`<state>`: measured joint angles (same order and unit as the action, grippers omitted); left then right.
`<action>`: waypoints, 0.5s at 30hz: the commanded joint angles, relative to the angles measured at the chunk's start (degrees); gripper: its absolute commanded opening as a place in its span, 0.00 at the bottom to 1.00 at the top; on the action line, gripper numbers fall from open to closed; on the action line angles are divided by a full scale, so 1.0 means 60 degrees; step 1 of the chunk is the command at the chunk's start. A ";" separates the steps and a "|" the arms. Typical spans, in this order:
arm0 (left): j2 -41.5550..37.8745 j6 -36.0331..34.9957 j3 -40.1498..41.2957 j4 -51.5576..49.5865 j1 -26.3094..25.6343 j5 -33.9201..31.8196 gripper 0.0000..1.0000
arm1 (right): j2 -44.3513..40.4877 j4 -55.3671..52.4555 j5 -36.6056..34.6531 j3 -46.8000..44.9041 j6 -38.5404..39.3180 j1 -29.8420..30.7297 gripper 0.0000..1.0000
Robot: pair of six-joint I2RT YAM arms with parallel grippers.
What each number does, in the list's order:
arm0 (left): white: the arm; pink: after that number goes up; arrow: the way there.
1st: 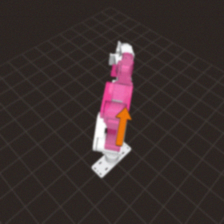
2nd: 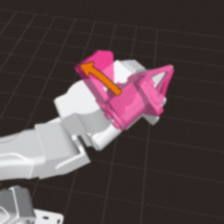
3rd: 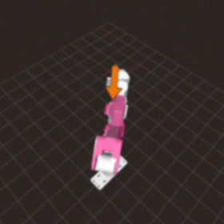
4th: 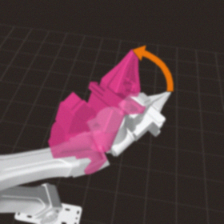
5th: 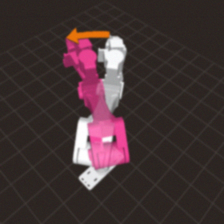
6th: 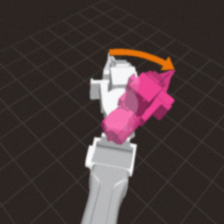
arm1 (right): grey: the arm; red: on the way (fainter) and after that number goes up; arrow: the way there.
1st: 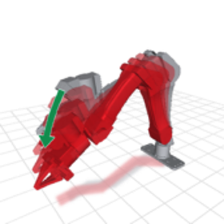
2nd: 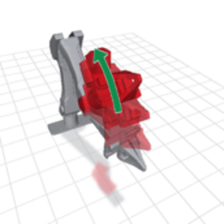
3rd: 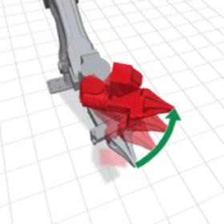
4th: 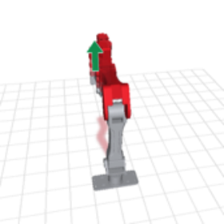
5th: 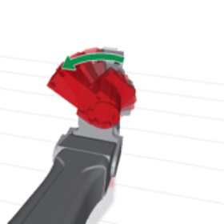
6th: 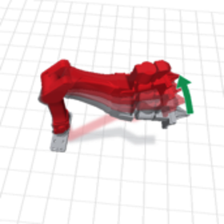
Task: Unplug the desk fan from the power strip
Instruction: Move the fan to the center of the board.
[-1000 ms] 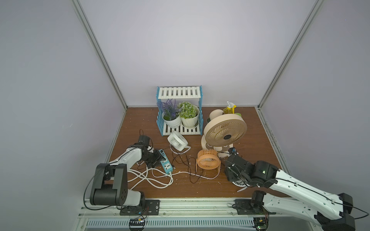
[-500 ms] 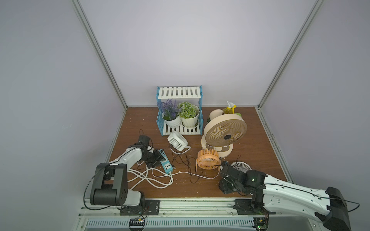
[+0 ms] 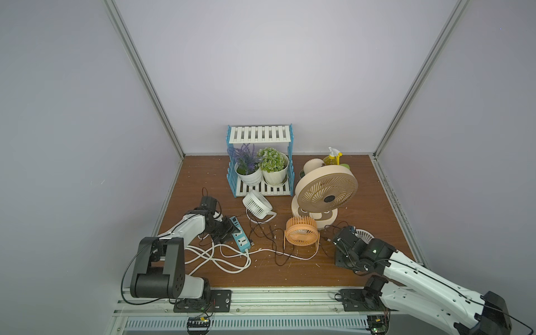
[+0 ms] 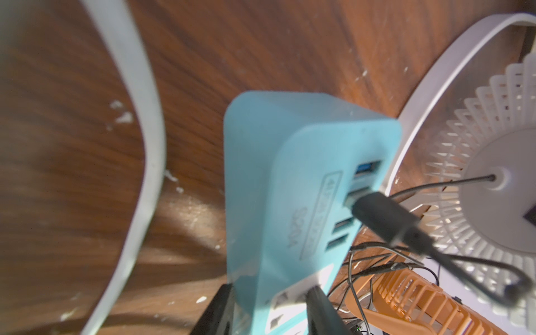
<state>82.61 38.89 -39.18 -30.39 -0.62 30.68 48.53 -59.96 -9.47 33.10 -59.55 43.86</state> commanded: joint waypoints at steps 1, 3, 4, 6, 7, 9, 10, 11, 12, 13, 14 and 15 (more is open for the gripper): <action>0.0576 0.0097 0.0614 -0.0091 0.0309 -0.2738 0.43 | 0.0068 -0.0254 -0.0681 0.0321 0.0019 -0.0469 0.38; 0.0571 0.0100 0.0625 -0.0091 0.0309 -0.2740 0.43 | 0.0065 -0.0139 -0.0631 0.0225 0.0117 -0.0934 0.37; 0.0562 0.0108 0.0624 -0.0091 0.0309 -0.2740 0.43 | 0.0046 -0.0010 -0.0561 0.0150 0.0195 -0.1180 0.37; 0.0560 0.0107 0.0622 -0.0090 0.0309 -0.2740 0.43 | 0.0042 0.0248 -0.0406 -0.0004 0.0375 -0.1725 0.36; 0.0568 0.0102 0.0624 -0.0091 0.0309 -0.2740 0.43 | 0.0069 0.0371 -0.0306 -0.0076 0.0438 -0.1997 0.36; 0.0574 0.0096 0.0624 -0.0089 0.0308 -0.2740 0.43 | 0.0109 0.0561 -0.0150 -0.0163 0.0610 -0.2545 0.36; 0.0573 0.0097 0.0617 -0.0091 0.0309 -0.2740 0.43 | 0.0081 0.0667 -0.0098 -0.0180 0.0741 -0.2814 0.37; 0.0576 0.0099 0.0625 -0.0091 0.0309 -0.2740 0.43 | 0.0040 0.0744 -0.0048 -0.0177 0.0898 -0.3047 0.38; 0.0577 0.0095 0.0621 -0.0098 0.0309 -0.2740 0.43 | 0.0008 0.0794 -0.0016 -0.0133 0.1057 -0.3259 0.40; 0.0573 0.0095 0.0626 -0.0094 0.0309 -0.2740 0.43 | -0.0018 0.0828 0.0027 -0.0058 0.1260 -0.3427 0.41; 0.0576 0.0109 0.0626 -0.0095 0.0309 -0.2741 0.43 | -0.0062 0.0834 0.0070 0.0052 0.1430 -0.3510 0.43; 0.0573 0.0102 0.0614 -0.0099 0.0309 -0.2740 0.43 | -0.0093 0.0818 0.0167 0.0185 0.1630 -0.3526 0.44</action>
<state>82.61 38.89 -39.18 -30.37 -0.62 30.70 48.88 -56.31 -9.17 32.69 -53.52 23.57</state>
